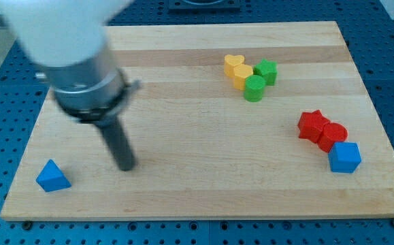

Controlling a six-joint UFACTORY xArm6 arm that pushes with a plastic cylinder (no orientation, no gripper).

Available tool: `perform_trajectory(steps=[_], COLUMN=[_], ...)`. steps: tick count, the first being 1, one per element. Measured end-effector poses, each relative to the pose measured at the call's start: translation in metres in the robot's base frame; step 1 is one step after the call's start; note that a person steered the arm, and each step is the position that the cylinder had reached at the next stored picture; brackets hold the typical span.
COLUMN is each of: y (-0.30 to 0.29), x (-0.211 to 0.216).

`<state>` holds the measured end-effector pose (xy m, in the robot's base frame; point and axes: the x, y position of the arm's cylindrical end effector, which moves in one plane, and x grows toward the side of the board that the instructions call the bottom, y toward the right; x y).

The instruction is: Point at blue cube

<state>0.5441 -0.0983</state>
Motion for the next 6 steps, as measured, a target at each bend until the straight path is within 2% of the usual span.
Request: perform_trajectory(steps=[2,3,4,5,6], y=[0.179,0.244,0.299,0.335,0.352], x=[0.033,0.057,0.054,0.032,0.013])
